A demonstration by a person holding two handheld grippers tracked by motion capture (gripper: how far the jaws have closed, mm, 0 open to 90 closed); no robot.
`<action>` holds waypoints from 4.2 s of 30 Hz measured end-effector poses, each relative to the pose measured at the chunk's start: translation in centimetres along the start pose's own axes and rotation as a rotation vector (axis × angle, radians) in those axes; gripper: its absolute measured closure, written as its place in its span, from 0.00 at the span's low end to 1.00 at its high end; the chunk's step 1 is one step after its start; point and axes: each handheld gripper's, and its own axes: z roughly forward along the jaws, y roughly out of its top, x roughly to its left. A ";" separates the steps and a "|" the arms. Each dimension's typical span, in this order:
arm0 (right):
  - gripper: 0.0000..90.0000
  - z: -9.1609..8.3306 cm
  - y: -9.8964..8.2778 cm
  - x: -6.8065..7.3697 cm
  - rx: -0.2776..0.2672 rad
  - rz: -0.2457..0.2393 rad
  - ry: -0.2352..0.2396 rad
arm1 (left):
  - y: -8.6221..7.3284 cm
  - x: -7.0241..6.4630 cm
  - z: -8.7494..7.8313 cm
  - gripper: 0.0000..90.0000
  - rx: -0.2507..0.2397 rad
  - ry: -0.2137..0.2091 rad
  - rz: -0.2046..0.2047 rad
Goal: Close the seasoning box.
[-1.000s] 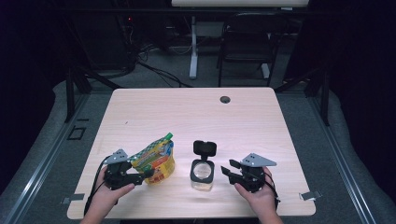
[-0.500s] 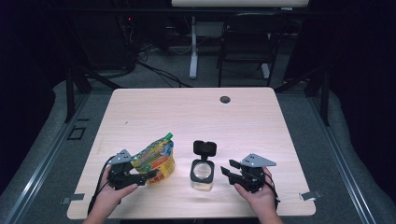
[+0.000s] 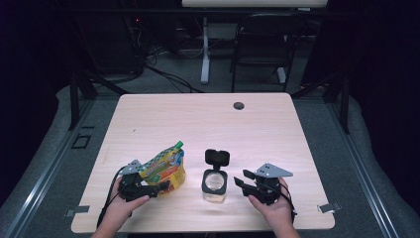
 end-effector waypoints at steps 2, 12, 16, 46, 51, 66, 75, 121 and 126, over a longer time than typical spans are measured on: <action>0.60 0.0 0.0 0.0 0.000 -0.001 0.001 | -0.1 0.1 0.1 0.38 0.009 -0.002 -0.003; 0.60 0.0 0.0 0.0 0.005 -0.005 0.002 | -0.4 0.3 0.8 0.35 0.015 -0.007 -0.003; 0.59 0.0 0.0 0.0 0.005 -0.006 0.002 | -0.6 0.4 1.0 0.35 0.020 -0.014 -0.003; 0.59 0.1 0.0 0.1 0.004 -0.009 0.006 | -1.7 0.7 2.5 0.36 0.059 0.001 0.022; 0.59 0.1 0.0 0.1 0.004 -0.010 0.007 | -1.8 0.7 2.7 0.36 0.062 0.000 0.016; 0.59 0.1 0.0 0.2 0.002 -0.009 0.007 | -2.1 0.9 3.1 0.33 0.055 -0.011 0.013; 0.59 0.2 -0.1 0.2 0.003 -0.008 0.007 | -2.2 1.0 3.5 0.31 0.059 -0.010 0.010; 0.59 0.2 -0.1 0.3 0.011 -0.017 0.014 | -2.1 0.9 3.7 0.37 0.056 -0.004 0.030; 0.59 0.3 -0.1 0.3 0.011 -0.018 0.014 | -2.1 0.9 3.6 0.40 0.055 -0.017 0.036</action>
